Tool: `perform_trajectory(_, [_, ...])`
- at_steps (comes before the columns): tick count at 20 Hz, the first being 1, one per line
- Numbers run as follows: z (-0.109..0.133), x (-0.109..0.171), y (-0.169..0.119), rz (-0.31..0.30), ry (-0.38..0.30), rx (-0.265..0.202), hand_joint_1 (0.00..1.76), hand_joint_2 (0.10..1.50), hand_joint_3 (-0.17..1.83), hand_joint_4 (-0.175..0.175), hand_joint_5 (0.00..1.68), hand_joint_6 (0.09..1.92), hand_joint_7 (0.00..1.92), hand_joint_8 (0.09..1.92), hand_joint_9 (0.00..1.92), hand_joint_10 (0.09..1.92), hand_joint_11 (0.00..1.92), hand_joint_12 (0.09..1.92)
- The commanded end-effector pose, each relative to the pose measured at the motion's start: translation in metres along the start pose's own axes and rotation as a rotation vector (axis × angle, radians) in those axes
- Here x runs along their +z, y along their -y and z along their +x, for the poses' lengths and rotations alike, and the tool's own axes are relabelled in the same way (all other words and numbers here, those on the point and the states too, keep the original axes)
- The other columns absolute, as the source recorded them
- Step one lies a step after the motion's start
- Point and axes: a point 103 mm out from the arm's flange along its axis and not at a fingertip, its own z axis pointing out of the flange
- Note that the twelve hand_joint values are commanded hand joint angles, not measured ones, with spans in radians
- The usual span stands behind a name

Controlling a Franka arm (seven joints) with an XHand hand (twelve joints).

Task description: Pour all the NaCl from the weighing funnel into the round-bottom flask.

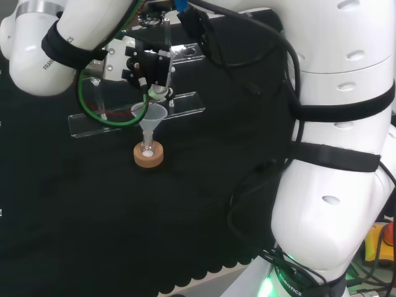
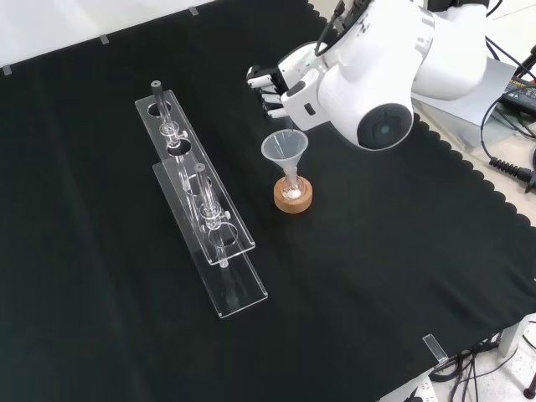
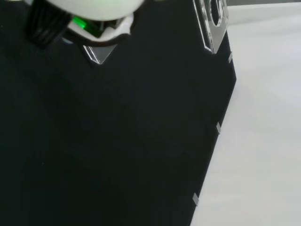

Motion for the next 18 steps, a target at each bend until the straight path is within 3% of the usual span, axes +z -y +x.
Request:
perform_trajectory(1, [-0.007,0.01,-0.002,-0.022,-0.069,-0.008,1.11,0.64,0.76,0.175,1.2,0.85,1.03,0.59,1.15,0.33,0.79,1.1])
perform_trajectory(4, [-0.013,0.015,-0.003,-0.045,-0.154,-0.024,1.11,0.64,0.76,0.175,1.2,0.85,1.03,0.59,1.16,0.33,0.79,1.1])
perform_trajectory(18, [-0.032,0.046,-0.013,-0.095,-0.401,-0.061,1.11,0.65,0.76,0.175,1.19,0.86,1.03,0.58,1.17,0.32,0.8,1.09])
